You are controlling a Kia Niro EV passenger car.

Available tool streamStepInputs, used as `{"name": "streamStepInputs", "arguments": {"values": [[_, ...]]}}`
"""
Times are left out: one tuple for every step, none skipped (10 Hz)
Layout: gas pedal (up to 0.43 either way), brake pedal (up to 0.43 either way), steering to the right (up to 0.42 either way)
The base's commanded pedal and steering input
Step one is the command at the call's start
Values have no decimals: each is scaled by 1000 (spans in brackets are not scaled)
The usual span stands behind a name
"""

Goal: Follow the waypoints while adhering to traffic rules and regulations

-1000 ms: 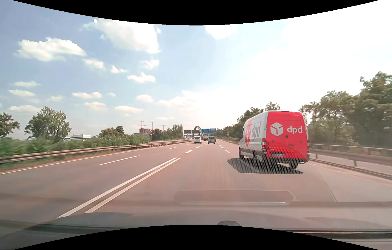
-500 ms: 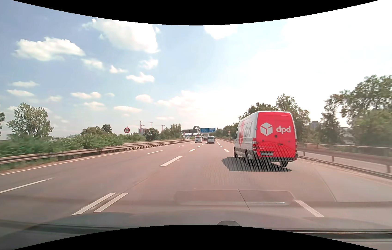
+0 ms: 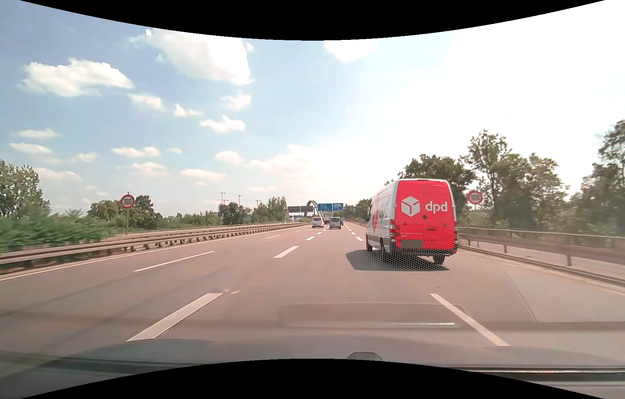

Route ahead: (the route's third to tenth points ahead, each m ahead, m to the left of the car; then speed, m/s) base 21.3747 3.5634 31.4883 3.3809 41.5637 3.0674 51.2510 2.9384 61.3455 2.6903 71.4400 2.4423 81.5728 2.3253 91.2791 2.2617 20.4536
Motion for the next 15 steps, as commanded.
{"name": "streamStepInputs", "arguments": {"values": [[130, 0, -3], [118, 0, -3], [118, 0, -3], [118, 0, -3], [118, 0, -4], [118, 0, -4], [118, 0, -5], [118, 0, -5], [118, 0, -5], [118, 0, -5], [118, 0, -4], [118, 0, -4], [118, 0, -5], [118, 0, -5], [118, 0, -4]]}}
